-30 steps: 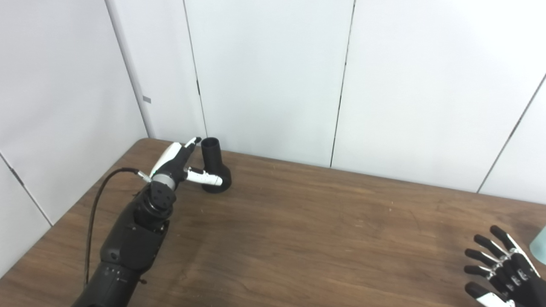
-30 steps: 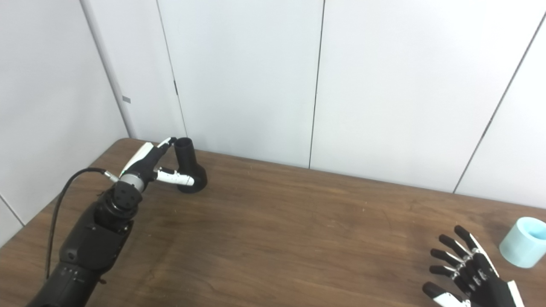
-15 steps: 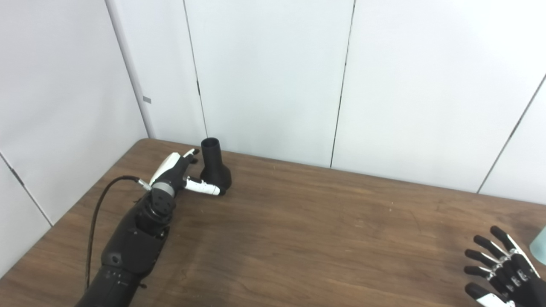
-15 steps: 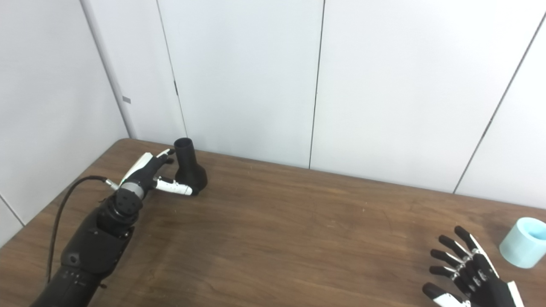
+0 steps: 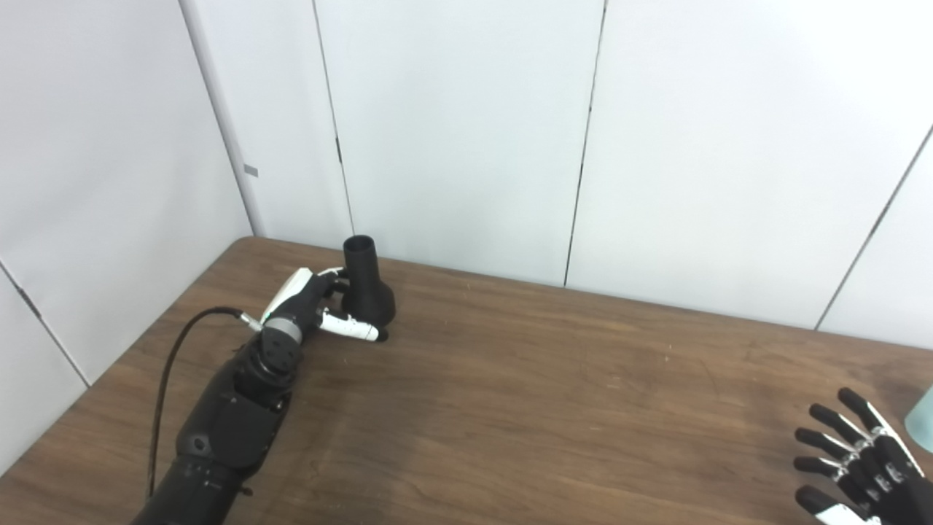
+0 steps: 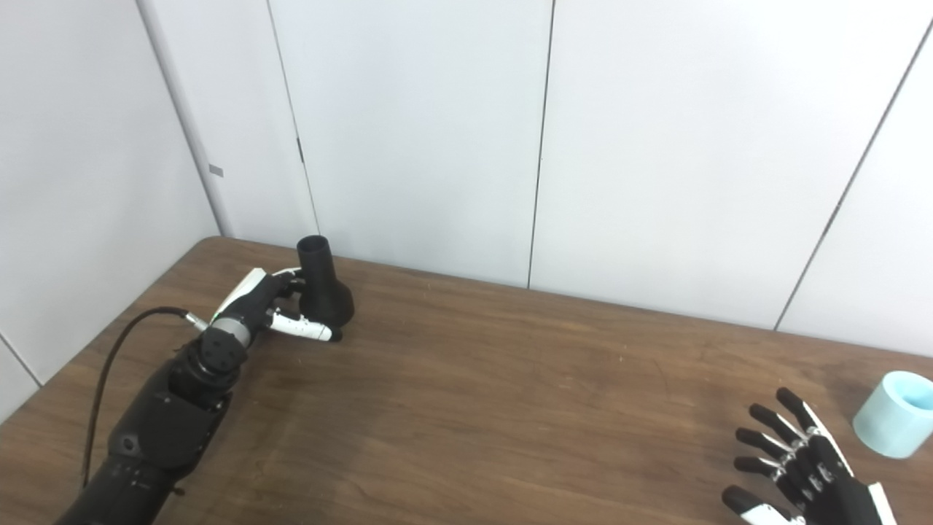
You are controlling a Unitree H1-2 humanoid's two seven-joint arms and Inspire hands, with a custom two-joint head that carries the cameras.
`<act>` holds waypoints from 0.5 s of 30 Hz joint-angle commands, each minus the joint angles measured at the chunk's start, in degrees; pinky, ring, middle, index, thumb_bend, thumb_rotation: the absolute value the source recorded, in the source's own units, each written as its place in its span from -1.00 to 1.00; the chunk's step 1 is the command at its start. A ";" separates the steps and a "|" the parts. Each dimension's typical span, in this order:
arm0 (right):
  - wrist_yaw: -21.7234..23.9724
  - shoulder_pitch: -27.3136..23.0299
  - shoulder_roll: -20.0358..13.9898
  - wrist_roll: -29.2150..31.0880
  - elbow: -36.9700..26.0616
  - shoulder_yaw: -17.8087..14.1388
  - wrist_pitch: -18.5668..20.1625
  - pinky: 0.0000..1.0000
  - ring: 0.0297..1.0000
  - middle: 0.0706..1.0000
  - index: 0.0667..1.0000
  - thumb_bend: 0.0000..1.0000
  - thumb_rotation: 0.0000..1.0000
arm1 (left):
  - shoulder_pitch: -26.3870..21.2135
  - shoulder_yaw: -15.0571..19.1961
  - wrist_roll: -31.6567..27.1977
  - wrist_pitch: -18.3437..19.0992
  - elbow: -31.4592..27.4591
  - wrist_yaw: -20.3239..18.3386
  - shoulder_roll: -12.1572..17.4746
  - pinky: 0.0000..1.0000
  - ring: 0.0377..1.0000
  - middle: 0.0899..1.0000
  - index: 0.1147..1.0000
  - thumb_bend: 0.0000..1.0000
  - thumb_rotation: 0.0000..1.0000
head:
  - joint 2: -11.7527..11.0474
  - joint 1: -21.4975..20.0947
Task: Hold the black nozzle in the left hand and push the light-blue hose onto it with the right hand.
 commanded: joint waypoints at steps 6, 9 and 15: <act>-0.35 -0.63 -0.63 0.31 -2.86 -0.52 -0.11 0.21 0.46 0.63 0.80 0.53 -0.51 | -2.28 -0.88 -0.83 -2.21 1.79 1.86 0.34 0.93 0.79 0.65 0.60 0.89 -0.65 | 0.50 -0.03; -0.45 -0.49 -0.65 0.17 -3.22 -0.53 0.24 0.21 0.47 0.63 0.80 0.53 -0.51 | -2.40 -1.31 -1.00 -2.36 2.31 2.26 0.20 0.91 0.80 0.65 0.58 0.87 -0.67 | 0.61 -0.11; -0.69 -0.34 -0.42 0.08 -3.74 -0.50 0.76 0.21 0.47 0.63 0.79 0.53 -0.51 | -2.46 -2.02 -1.15 -2.70 3.08 2.90 -0.10 0.89 0.77 0.65 0.58 0.84 -0.68 | 0.73 -0.53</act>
